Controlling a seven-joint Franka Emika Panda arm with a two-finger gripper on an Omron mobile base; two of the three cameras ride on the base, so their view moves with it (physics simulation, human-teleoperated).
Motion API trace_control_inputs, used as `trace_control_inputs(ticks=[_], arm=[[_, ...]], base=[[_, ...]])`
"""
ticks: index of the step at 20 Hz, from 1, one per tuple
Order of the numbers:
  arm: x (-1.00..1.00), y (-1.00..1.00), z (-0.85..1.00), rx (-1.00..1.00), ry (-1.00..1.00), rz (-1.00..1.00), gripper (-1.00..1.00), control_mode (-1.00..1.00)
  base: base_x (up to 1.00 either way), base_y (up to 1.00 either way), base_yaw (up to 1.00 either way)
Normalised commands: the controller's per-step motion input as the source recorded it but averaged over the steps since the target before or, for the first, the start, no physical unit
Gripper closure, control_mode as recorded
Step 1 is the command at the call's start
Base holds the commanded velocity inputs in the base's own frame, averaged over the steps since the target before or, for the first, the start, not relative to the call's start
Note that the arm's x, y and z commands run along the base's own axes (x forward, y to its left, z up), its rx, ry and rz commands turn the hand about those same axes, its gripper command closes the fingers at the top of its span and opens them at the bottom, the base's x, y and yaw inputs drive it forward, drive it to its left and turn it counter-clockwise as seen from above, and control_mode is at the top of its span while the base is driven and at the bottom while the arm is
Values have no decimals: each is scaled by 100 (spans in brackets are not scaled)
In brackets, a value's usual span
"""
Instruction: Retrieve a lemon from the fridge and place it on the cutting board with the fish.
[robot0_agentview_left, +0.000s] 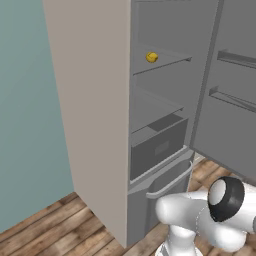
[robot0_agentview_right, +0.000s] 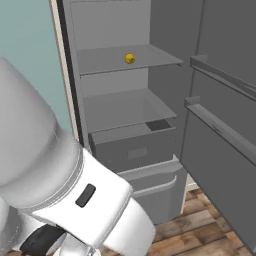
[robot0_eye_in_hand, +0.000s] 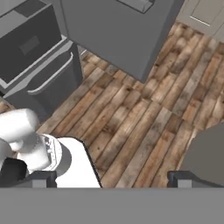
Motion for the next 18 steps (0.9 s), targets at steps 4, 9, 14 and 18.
trace_control_inputs(ticks=[4, 9, 14, 18], arm=[[64, 98, -37, -2, 2, -2, -100, -100], [89, 91, -38, 0, 0, -6, -100, -100], [70, 98, -38, 1, 3, -7, -100, -100], [82, 88, -11, 9, 0, -13, -100, -100]], base=[[0, 0, 0], [0, 0, 0], [0, 0, 0], [0, 0, 0]])
